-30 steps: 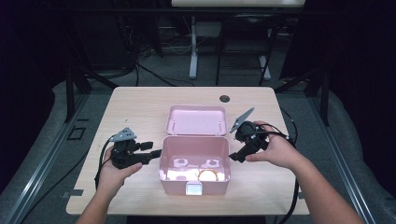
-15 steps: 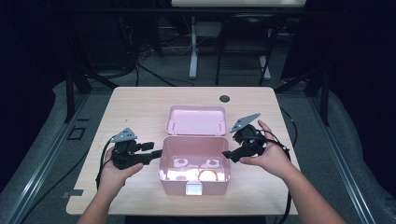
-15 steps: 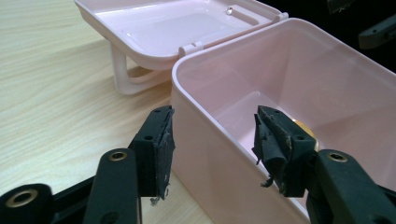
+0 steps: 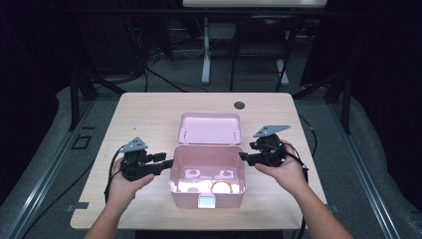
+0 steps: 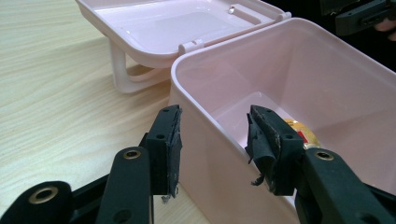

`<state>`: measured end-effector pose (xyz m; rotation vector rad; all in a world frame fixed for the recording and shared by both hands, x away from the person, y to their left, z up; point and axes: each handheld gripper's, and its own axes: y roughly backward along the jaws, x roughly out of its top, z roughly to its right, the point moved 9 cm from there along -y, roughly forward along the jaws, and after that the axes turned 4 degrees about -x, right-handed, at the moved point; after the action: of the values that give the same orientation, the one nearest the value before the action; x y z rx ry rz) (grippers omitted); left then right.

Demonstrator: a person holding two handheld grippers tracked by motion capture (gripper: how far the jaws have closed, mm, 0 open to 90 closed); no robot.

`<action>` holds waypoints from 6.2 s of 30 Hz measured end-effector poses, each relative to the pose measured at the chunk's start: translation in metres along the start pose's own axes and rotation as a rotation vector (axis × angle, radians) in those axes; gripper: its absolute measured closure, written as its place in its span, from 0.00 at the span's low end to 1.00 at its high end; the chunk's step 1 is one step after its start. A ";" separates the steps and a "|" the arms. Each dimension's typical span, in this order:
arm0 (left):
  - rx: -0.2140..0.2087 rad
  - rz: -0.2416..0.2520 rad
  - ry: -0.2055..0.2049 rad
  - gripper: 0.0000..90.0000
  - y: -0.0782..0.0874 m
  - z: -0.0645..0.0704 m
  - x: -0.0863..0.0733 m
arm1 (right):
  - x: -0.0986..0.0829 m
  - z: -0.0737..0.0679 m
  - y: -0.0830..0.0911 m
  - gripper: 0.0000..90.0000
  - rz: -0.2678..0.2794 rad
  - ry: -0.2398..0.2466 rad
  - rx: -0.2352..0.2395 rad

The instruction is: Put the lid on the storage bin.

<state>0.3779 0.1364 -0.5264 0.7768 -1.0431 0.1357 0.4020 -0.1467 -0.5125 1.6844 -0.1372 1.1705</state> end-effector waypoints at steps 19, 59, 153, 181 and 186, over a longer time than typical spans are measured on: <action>0.006 0.019 0.032 0.71 -0.008 0.002 -0.003 | -0.016 -0.007 -0.007 0.64 0.123 -0.189 -0.024; 0.002 0.026 0.031 0.83 -0.004 0.006 -0.006 | 0.014 -0.002 -0.014 0.75 0.173 -0.213 -0.031; -0.013 0.037 0.026 0.86 -0.001 0.009 -0.008 | 0.053 0.071 -0.114 0.88 -0.037 -0.451 -0.243; -0.009 0.032 0.022 0.86 -0.001 0.011 -0.008 | 0.070 0.070 -0.094 0.93 0.077 -0.428 -0.278; -0.011 0.033 0.023 0.86 -0.001 0.010 -0.008 | 0.075 0.069 -0.087 0.94 0.105 -0.415 -0.289</action>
<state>0.3666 0.1315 -0.5308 0.7462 -1.0343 0.1670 0.5348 -0.1284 -0.5147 1.6514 -0.6298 0.8151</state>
